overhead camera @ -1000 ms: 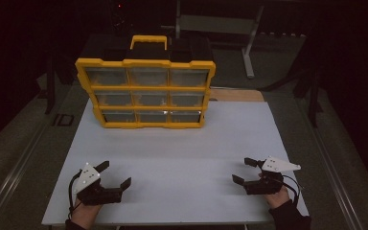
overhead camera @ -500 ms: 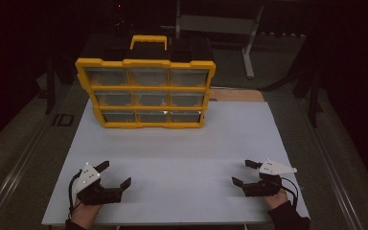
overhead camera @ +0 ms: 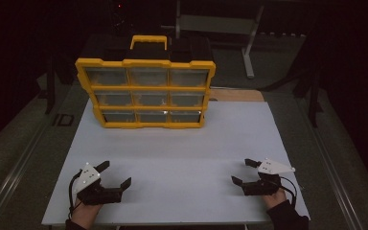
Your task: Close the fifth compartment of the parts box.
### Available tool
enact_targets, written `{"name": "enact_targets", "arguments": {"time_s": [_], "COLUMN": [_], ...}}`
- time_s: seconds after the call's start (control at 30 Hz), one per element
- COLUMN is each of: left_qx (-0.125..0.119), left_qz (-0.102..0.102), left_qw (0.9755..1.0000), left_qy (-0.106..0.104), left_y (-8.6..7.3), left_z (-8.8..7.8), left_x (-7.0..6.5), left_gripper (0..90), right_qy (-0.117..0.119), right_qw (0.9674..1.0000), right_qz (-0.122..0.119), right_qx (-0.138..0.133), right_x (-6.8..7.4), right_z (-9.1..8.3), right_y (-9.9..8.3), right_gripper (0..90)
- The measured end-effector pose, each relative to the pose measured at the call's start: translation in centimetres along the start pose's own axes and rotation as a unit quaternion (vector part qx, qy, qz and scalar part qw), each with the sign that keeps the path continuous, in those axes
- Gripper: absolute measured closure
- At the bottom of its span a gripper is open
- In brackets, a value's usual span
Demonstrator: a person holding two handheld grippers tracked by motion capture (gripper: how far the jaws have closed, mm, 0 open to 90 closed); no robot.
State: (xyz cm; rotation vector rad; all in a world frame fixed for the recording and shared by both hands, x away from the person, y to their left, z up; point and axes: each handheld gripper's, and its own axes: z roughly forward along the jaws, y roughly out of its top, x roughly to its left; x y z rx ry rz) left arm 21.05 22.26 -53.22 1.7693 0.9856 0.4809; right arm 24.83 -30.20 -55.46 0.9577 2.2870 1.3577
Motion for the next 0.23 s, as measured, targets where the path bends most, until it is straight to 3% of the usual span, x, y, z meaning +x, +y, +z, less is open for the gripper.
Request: {"name": "enact_targets", "arguments": {"time_s": [0.23], "left_qx": [0.001], "left_qz": [0.002], "left_qw": [1.0], "left_qy": [-0.001], "left_y": [0.02], "left_z": [0.01], "left_x": [-0.01], "left_gripper": [0.0], "right_qy": [0.006], "right_qw": [0.9999], "right_qz": [-0.008], "right_qx": [0.003], "right_x": [0.2], "right_z": [0.2], "right_y": [0.05], "right_gripper": [11.7]}}
